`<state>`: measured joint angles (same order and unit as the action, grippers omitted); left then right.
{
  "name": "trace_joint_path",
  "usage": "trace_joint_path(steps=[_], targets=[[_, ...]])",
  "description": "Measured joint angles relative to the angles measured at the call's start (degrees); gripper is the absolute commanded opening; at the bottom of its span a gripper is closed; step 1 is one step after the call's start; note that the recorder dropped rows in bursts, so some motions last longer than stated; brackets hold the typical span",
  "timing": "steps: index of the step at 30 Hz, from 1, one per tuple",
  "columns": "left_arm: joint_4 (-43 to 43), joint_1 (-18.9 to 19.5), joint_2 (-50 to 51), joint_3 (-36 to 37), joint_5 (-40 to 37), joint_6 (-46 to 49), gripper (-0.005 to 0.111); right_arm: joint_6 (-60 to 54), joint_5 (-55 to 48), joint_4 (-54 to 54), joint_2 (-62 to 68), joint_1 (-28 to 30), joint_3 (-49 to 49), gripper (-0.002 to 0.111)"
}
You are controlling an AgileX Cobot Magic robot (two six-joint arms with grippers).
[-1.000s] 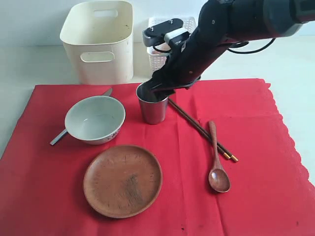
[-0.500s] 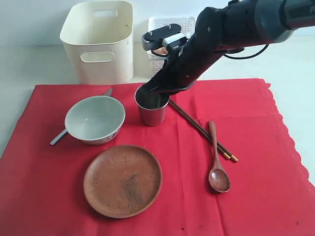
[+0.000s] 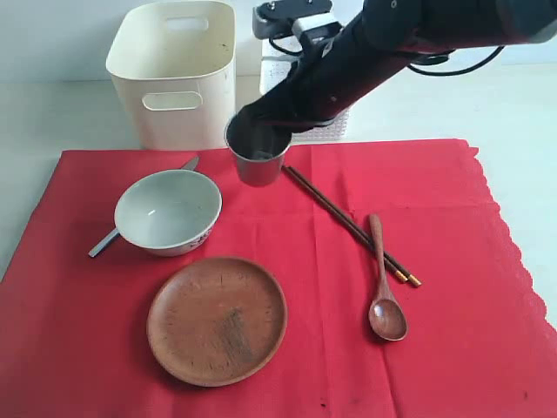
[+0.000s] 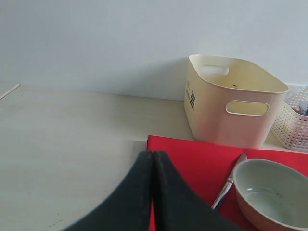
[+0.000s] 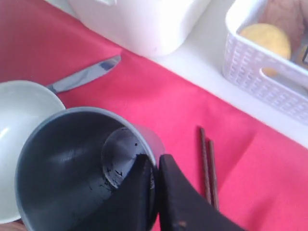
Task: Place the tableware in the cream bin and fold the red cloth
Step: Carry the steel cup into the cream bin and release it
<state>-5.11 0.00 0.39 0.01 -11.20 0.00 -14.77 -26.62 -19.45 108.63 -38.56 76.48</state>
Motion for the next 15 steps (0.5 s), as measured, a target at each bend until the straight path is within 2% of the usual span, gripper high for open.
trace_joint_path(steps=[7, 15], targets=[[0.0, 0.0, 0.0, 0.0, 0.0, 0.0, 0.003, -0.99, 5.25, -8.6, -3.82, 0.0, 0.0, 0.0], [0.0, 0.0, 0.0, 0.0, 0.0, 0.0, 0.003, -20.36, 6.21, -28.8, -4.16, 0.0, 2.94, 0.0]])
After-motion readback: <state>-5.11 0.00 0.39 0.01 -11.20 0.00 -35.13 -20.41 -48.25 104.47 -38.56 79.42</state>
